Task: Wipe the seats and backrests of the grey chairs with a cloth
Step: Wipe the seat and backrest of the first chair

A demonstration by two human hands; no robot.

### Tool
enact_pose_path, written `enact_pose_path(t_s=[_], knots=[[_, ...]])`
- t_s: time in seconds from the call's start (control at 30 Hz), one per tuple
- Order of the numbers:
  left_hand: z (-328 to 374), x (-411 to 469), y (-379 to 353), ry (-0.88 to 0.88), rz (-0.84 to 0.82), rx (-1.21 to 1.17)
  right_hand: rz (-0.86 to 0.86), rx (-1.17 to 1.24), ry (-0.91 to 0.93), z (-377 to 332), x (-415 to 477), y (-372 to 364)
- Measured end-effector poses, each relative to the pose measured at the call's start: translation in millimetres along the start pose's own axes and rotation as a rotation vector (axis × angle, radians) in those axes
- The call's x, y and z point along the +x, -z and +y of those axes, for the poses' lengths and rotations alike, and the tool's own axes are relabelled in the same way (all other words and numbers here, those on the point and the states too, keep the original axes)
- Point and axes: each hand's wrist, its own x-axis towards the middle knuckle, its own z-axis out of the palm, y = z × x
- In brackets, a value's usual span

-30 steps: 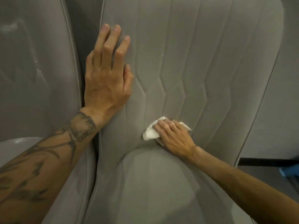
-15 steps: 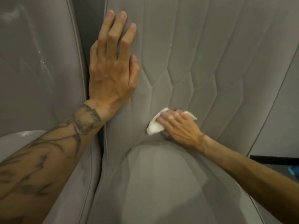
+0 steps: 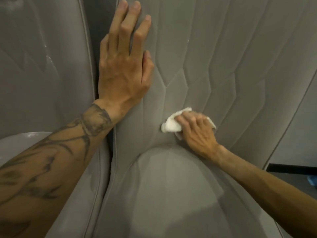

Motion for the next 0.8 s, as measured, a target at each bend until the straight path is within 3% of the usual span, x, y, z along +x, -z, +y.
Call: enact_pose_path(t_s=[0.1, 0.17, 0.33, 0.4, 0.57, 0.7, 0.8], knots=[[0.3, -0.3, -0.3, -0.001, -0.003, -0.001, -0.109, -0.054, 0.158, 2.7, -8.0, 7.0], [0.9, -0.8, -0.6, -0.003, 0.002, 0.000, -0.060, -0.005, 0.007, 11.1, 14.5, 17.0], [-0.3, -1.9, -3.2, -0.013, 0.012, -0.002, 0.334, -0.088, -0.419, 53.5, 117.8, 42.3], [-0.9, -1.9, -4.6, -0.015, 0.023, 0.003, 0.398, -0.055, -0.541, 42.7, 136.8, 43.2], [-3.4, -1.9, -5.1, -0.020, 0.026, -0.014, 0.201, -0.032, -0.375, 15.5, 118.2, 45.5], [-4.6, -2.4, -6.0, -0.024, 0.020, -0.015, 0.445, -0.127, -0.557, 70.8, 181.8, 59.6], [-3.4, -2.5, -6.3, -0.020, 0.033, -0.017, 0.536, -0.119, -0.658, 57.2, 211.7, 59.1]])
